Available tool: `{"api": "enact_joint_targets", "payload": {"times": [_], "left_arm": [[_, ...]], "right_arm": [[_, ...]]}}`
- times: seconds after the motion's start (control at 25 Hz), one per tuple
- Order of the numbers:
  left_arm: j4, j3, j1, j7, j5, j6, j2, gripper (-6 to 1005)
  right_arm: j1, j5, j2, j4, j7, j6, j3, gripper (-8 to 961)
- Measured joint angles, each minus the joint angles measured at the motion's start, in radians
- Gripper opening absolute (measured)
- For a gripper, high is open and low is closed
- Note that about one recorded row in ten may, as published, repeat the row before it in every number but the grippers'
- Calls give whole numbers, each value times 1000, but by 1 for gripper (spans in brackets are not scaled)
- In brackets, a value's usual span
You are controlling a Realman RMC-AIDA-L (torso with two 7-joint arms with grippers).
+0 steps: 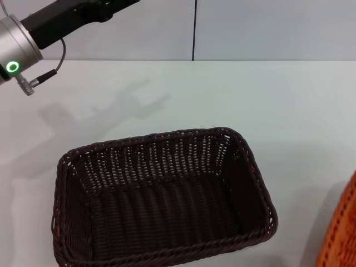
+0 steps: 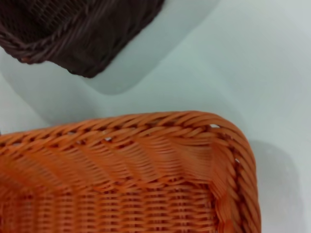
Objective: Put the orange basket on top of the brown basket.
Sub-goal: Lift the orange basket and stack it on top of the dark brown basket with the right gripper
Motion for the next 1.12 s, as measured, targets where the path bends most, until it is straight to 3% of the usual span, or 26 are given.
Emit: {"api": "enact_joint_targets", "payload": {"times": [0.2, 0.28, 0.32, 0.36, 0.52, 0.76, 0.88, 0.92, 1.04, 1.08, 1.12], "left_arm": [[7, -7, -6, 8, -8, -2, 0, 859], [7, -8, -7, 9, -12, -1, 0, 859], [7, -8, -7, 9, -13, -1, 0, 859], [7, -8, -7, 9, -14, 0, 0, 859], [7, -23, -8, 9, -15, 2, 1, 859], [7, -41, -8, 9, -15, 1, 1, 859], [3, -53, -9, 10, -15, 3, 3, 859], [4, -56, -9, 11, -15, 3, 3, 859], [6, -60, -9, 14, -15, 4, 3, 859], [6, -65, -9, 18, -15, 4, 3, 859], [7, -68, -10, 19, -15, 4, 3, 859]], "right_arm": [[-33, -2, -14, -57, 4, -7, 114, 125], [-39, -2, -25, -85, 16, 1, 207, 126], [-42, -2, -34, -117, 24, 7, 305, 126], [-42, -2, -34, -117, 24, 7, 305, 126], [-61, 21, -37, -202, 32, 13, 470, 127], [-76, 60, -44, -249, 57, 46, 568, 128], [-103, 177, -47, -259, 100, 74, 605, 129], [-136, 288, -42, -261, 136, 102, 613, 129], [-176, 419, -25, -254, 168, 137, 612, 130], [-195, 483, -13, -249, 180, 152, 611, 130], [-226, 594, 14, -237, 194, 174, 605, 130]]}}
